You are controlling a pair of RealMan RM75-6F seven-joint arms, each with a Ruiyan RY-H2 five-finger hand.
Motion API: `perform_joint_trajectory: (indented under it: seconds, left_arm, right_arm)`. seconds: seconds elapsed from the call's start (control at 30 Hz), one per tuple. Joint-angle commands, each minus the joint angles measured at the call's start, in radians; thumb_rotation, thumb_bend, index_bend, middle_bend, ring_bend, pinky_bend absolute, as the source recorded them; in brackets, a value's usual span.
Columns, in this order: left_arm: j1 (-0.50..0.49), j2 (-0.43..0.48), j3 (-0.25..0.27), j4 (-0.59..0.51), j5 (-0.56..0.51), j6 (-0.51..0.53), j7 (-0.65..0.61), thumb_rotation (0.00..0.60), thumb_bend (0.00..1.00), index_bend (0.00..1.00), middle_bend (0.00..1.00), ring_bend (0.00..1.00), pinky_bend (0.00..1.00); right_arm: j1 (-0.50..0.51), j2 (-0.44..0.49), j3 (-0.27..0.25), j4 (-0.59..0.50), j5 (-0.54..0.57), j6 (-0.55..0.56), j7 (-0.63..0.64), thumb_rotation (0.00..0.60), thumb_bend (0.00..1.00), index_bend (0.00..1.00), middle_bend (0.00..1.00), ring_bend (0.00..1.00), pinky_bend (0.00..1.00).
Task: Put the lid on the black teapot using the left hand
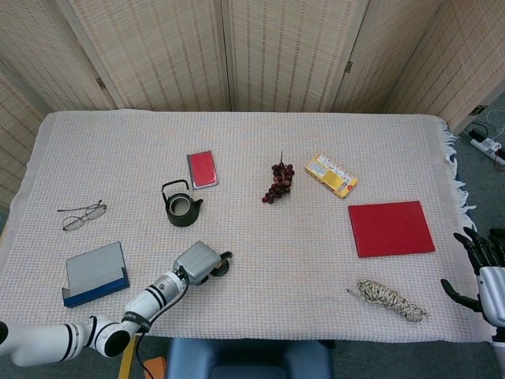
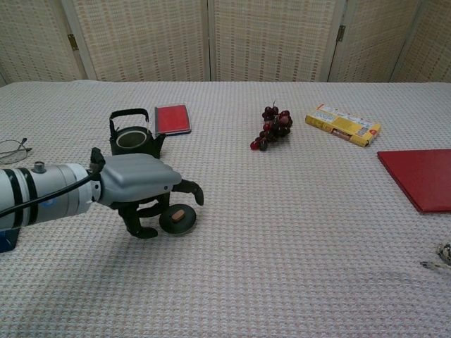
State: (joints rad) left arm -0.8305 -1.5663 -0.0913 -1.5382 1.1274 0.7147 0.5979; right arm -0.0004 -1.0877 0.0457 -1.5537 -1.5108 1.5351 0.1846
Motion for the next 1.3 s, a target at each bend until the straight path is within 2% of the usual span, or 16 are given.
perform_joint_trajectory:
  seconds: [0.03,0.53,0.6,0.8,1.1,1.3]
  left_arm:
    - [-0.008,-0.013,0.009,0.012,-0.017,0.011,0.003,0.6,0.28,0.21,0.84,0.89,0.94]
    - [-0.024,-0.043,0.033,0.065,0.005,0.042,-0.058,0.6,0.28,0.31,0.85,0.9,0.94]
    - [-0.024,-0.044,0.033,0.07,0.008,0.051,-0.065,0.6,0.28,0.34,0.86,0.91,0.94]
    - [-0.011,-0.009,0.022,0.039,0.023,0.09,-0.107,0.6,0.28,0.4,0.86,0.91,0.95]
    - [0.004,0.073,-0.037,-0.001,-0.019,0.161,-0.145,0.6,0.28,0.4,0.86,0.91,0.95]
    - [-0.02,0.075,-0.089,0.044,-0.123,0.176,-0.104,0.6,0.28,0.41,0.87,0.91,0.95]
  right_arm:
    - [-0.001,0.0,0.0,0.002,0.001,0.0,0.002,0.6,0.29,0.12,0.1,0.11,0.0]
    - [-0.004,-0.002,0.001,0.007,0.001,-0.001,0.007,0.6,0.29,0.12,0.1,0.11,0.0]
    - [-0.004,-0.002,0.001,0.007,0.0,0.0,0.007,0.6,0.29,0.12,0.1,0.11,0.0]
    - [-0.004,-0.001,0.003,0.009,0.0,0.0,0.01,0.6,0.29,0.12,0.1,0.11,0.0]
    - [-0.005,-0.007,0.003,0.018,-0.002,0.0,0.019,0.6,0.29,0.12,0.1,0.11,0.0]
    - [-0.008,-0.008,0.002,0.021,-0.004,0.005,0.021,0.6,0.29,0.12,0.1,0.11,0.0]
